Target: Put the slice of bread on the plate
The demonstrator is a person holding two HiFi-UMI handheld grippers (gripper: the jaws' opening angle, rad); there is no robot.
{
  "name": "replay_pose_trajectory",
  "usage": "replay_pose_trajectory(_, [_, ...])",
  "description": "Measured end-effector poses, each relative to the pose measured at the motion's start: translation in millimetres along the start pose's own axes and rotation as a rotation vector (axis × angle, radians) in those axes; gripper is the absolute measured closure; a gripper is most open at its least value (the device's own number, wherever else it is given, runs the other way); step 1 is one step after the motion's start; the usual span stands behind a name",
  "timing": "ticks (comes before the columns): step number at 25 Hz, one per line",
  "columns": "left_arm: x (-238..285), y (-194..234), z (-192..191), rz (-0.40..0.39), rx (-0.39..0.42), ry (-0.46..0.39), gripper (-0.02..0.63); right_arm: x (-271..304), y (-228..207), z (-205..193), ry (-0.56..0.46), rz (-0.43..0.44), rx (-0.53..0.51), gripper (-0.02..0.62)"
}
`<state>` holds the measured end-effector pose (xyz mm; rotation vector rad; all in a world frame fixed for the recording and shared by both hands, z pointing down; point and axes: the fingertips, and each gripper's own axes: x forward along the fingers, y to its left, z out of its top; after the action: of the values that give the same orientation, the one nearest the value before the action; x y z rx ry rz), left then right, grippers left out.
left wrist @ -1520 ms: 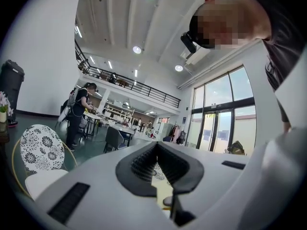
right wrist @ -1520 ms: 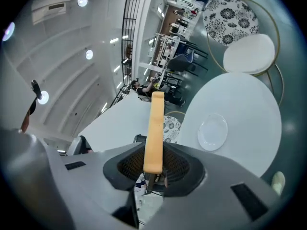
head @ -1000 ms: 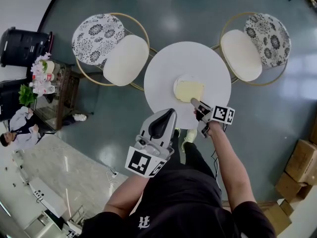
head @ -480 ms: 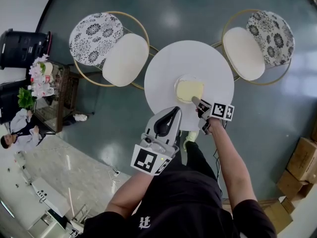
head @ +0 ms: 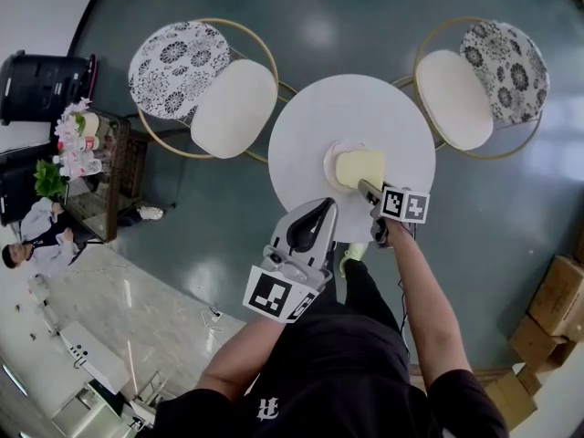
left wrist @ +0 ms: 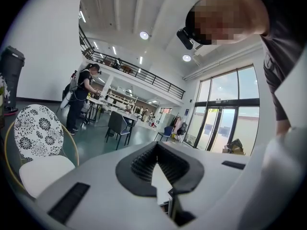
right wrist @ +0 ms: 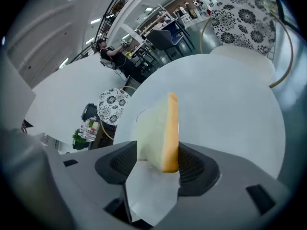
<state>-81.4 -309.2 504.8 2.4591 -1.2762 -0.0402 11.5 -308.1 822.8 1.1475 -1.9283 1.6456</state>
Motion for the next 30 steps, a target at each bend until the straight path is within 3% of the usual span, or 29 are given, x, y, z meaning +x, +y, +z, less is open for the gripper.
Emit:
replay_pose_trajectory(5, [0, 6, -1, 0.008, -0.007, 0.005, 0.6, 7, -12, -12, 0.088, -0.109, -0.135, 0.298])
replay_pose_trajectory(16, [3, 12, -3, 0.01, -0.011, 0.012, 0.6, 18, -16, -39, 0.266, -0.234, -0.544, 0.259])
replay_pose_trajectory(19, [3, 12, -2, 0.009, -0.01, 0.009, 0.6, 15, -18, -39, 0.257, -0.244, -0.555, 0.259])
replay_pose_trajectory(25, [3, 8, -4, 0.002, -0.012, 0.01, 0.6, -8, -27, -38, 0.223, -0.255, -0.471, 0.234])
replay_pose_trajectory(30, [4, -1, -6, -0.011, -0.007, 0.01, 0.6, -35, -18, -29, 0.124, -0.227, -0.435, 0.235])
